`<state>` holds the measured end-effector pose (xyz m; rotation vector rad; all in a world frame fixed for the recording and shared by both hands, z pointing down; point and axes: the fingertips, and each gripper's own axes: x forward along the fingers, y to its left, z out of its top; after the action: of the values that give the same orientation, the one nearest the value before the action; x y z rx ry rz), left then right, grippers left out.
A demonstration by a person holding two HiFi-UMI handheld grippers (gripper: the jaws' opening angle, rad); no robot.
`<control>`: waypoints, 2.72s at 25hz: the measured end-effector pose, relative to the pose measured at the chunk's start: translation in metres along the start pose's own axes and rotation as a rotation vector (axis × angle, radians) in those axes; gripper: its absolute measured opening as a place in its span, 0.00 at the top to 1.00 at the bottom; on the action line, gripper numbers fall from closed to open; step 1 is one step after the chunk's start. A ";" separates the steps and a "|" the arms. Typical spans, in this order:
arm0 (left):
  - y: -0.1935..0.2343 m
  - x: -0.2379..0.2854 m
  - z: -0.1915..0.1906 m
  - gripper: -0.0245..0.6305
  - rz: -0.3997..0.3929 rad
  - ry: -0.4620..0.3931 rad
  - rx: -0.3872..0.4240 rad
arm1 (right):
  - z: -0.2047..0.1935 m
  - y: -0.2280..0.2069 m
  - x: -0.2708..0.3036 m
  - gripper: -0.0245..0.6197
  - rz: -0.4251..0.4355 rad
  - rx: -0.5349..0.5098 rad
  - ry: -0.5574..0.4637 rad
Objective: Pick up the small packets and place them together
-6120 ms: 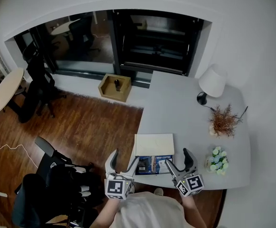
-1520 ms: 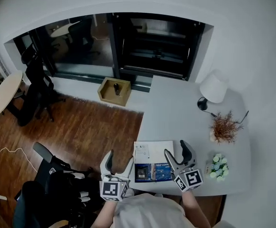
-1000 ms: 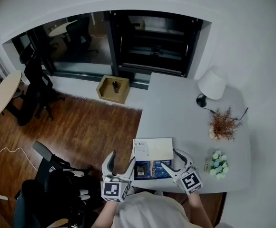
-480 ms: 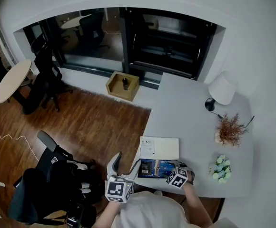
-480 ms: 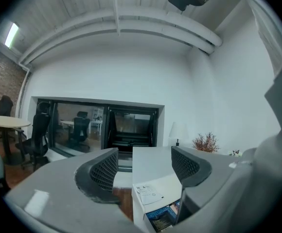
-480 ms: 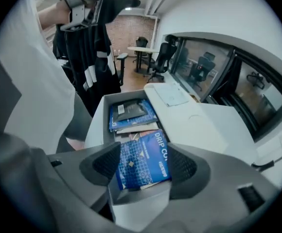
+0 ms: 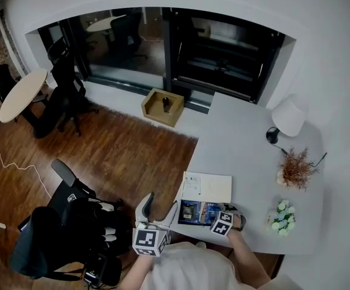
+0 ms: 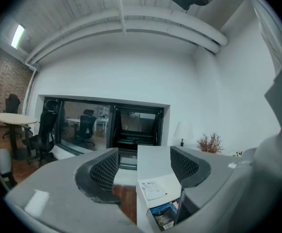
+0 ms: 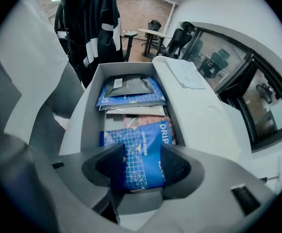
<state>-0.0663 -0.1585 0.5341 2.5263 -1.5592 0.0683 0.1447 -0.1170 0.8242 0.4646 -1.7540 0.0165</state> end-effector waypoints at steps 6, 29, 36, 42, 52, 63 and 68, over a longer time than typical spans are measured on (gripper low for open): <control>0.001 0.000 0.001 0.46 -0.001 -0.007 -0.014 | -0.002 -0.006 0.000 0.68 -0.027 0.001 -0.013; 0.000 -0.006 0.000 0.47 0.001 -0.003 -0.010 | 0.029 -0.027 -0.123 0.91 -0.124 0.237 -0.336; 0.000 -0.006 0.003 0.47 0.002 -0.005 -0.002 | 0.038 -0.088 -0.116 0.91 -0.151 0.253 -0.341; 0.000 -0.012 0.007 0.47 0.009 -0.007 0.008 | 0.037 -0.121 -0.064 0.96 -0.080 0.232 -0.223; 0.012 -0.024 0.003 0.48 0.051 -0.013 -0.013 | 0.045 -0.153 -0.091 0.91 -0.240 0.461 -0.440; -0.009 -0.003 0.009 0.48 -0.059 -0.022 0.023 | 0.058 -0.136 -0.297 0.60 -0.497 0.851 -1.295; -0.029 0.007 0.017 0.48 -0.130 -0.052 0.067 | 0.056 -0.109 -0.303 0.55 -0.619 0.783 -1.214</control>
<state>-0.0377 -0.1548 0.5148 2.6954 -1.4291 0.0388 0.1750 -0.1414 0.4997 1.8678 -2.6485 -0.0272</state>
